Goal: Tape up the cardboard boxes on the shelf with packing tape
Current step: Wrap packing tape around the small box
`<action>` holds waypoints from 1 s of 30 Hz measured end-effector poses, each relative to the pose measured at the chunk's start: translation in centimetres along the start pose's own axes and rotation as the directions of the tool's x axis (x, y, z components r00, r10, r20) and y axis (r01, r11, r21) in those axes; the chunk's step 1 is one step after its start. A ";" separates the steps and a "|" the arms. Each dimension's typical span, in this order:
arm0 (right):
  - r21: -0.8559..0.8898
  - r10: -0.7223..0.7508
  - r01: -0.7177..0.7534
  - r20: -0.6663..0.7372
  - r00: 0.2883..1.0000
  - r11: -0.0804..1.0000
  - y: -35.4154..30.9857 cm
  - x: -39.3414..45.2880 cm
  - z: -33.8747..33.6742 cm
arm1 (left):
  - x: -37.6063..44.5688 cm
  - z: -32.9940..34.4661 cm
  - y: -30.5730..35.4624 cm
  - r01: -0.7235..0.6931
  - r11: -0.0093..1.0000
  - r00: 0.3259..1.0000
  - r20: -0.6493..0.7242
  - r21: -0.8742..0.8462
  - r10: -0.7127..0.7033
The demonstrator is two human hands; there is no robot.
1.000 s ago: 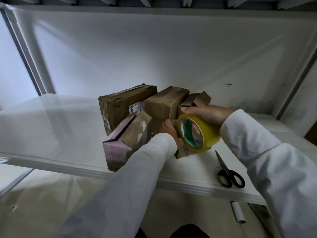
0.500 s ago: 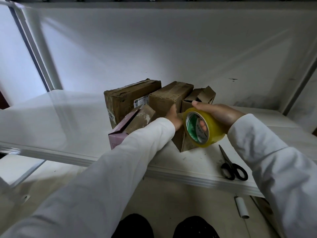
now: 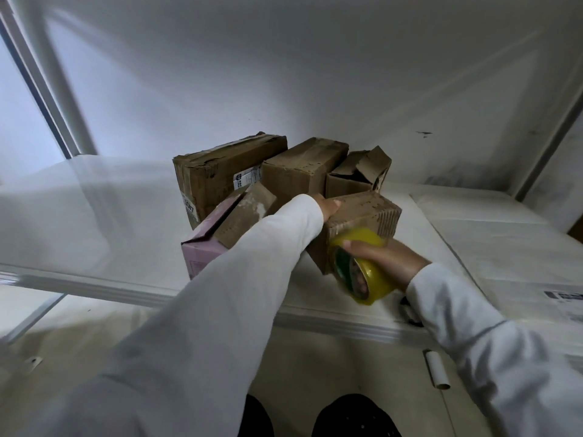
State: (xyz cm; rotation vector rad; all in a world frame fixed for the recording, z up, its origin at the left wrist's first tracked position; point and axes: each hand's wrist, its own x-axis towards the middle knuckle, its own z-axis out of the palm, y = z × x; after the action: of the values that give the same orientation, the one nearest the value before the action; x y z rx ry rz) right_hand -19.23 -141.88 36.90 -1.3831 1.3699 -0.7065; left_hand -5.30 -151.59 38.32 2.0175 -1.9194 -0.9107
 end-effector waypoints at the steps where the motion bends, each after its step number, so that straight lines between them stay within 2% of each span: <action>1: 0.003 0.012 -0.012 -0.021 1.000 1.000 1.0 -0.2 0.6 | 0.2 0.1 -0.1 -0.010 1.000 1.000 -0.016 0.005 0.010; 3: 0.031 -0.005 0.009 -0.121 0.993 0.999 2.2 0.2 1.1 | 0.4 0.2 -0.1 -0.011 1.000 1.000 -0.025 -0.002 0.011; 5: 0.072 0.001 0.009 -0.140 0.990 0.997 2.5 0.6 1.0 | 0.7 0.3 -0.2 -0.012 1.000 0.999 -0.030 -0.023 0.011; 9: 0.091 -0.011 0.021 -0.109 0.994 0.996 2.7 0.9 0.8 | 0.6 0.5 -0.6 -0.016 0.997 0.998 -0.054 -0.078 0.012; 11: 0.081 -0.016 0.025 -0.117 0.993 0.996 2.6 0.8 0.9 | 0.5 0.5 -0.7 -0.022 0.987 0.998 -0.068 -0.161 0.012; 15: 0.092 -0.014 0.016 -0.022 1.000 0.996 -0.1 0.2 -0.5 | 0.6 -0.3 -0.9 0.069 0.946 0.997 -0.003 -0.317 -0.074; 17: 0.087 -0.029 0.022 0.084 0.996 0.996 -2.7 0.0 -2.2 | 0.5 -0.2 -1.5 0.174 0.853 0.985 0.069 -0.492 -0.161; 19: 0.110 -0.061 0.039 0.208 0.976 0.993 -4.9 0.3 -3.3 | 0.3 0.7 -2.2 0.280 0.696 0.960 0.170 -0.661 -0.225; 21: 0.160 -0.087 0.044 0.270 0.959 0.986 -5.9 1.1 -3.3 | 0.3 2.0 -2.5 0.297 0.641 0.953 0.181 -0.708 -0.242; 23: 0.208 -0.101 0.040 0.292 0.951 0.977 -6.3 1.9 -2.9 | 0.6 2.1 -2.9 0.137 0.629 0.977 0.000 -0.765 -0.213; 25: 0.252 -0.116 0.039 0.299 0.947 0.967 -6.6 2.5 -2.4 | 0.2 2.1 -3.4 -0.107 0.733 0.947 -0.293 -0.671 -0.130; 26: 0.266 -0.126 0.044 0.300 0.946 0.963 -6.7 2.7 -2.3 | -0.6 2.3 -3.6 -0.219 0.742 0.929 -0.367 -0.634 -0.039; 28: 0.289 -0.146 0.059 0.292 0.945 0.956 -6.8 3.1 -2.3 | -2.1 3.6 -4.7 -0.393 0.760 0.886 -0.435 -0.518 0.161; 30: 0.325 -0.156 0.064 0.264 0.952 0.943 -6.7 3.3 -2.1 | -3.3 5.3 -5.7 -0.496 0.798 0.834 -0.443 -0.342 0.329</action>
State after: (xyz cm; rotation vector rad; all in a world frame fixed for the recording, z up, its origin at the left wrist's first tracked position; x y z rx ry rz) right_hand -18.14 -146.68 42.93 -1.2564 0.9120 -0.7301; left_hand -3.47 -146.35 31.94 1.3034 -1.6573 -0.7106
